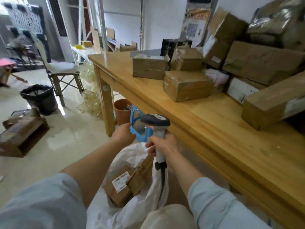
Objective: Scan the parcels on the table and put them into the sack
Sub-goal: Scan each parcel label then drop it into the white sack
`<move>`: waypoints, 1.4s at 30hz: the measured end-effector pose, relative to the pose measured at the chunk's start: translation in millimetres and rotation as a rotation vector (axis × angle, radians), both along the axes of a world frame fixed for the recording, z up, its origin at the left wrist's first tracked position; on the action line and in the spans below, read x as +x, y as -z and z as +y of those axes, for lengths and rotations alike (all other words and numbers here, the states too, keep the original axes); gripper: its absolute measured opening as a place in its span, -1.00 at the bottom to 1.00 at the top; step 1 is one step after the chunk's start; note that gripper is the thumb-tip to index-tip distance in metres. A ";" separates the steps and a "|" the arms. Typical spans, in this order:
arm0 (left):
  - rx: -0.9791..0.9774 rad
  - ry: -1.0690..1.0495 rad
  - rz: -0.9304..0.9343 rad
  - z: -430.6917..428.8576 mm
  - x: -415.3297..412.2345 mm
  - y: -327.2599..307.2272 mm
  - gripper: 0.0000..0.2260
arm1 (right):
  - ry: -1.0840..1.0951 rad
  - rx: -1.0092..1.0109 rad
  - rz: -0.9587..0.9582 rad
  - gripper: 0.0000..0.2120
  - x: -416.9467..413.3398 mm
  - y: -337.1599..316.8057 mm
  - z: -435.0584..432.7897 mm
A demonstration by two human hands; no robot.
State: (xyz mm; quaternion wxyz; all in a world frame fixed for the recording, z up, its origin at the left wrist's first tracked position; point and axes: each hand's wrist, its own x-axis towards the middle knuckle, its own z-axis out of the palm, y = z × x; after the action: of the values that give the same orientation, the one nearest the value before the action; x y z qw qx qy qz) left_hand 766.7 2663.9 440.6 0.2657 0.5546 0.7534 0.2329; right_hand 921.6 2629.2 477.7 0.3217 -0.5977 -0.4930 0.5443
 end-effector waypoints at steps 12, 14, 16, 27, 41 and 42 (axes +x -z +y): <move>0.226 0.089 -0.082 34.5 69.9 -144.9 -0.39 | 0.303 0.119 0.278 -0.87 72.5 -119.7 0.1; 0.218 0.127 -0.065 52.8 86.3 -158.0 -0.31 | 0.341 0.127 0.320 -0.89 89.2 -129.4 11.4; 0.185 0.165 0.011 72.9 99.8 -168.2 -0.18 | 0.381 0.117 0.346 -0.92 103.0 -136.8 24.7; -0.098 0.331 0.260 166.9 115.6 -181.1 0.12 | 0.413 0.034 0.440 -0.85 140.9 -127.3 80.0; -0.329 0.399 -0.224 77.0 91.8 -209.3 -0.11 | 0.480 0.001 0.667 -0.56 140.6 -122.9 36.7; -0.299 0.381 -0.232 70.9 90.2 -209.8 -0.23 | 0.461 0.013 0.679 -0.58 138.3 -123.3 32.7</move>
State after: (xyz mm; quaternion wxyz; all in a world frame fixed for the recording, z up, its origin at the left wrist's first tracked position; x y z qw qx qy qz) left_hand 857.0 2734.8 650.4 0.4682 0.6108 0.6258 0.1268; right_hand 1059.8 2661.9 601.0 0.5833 -0.4768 -0.2153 0.6213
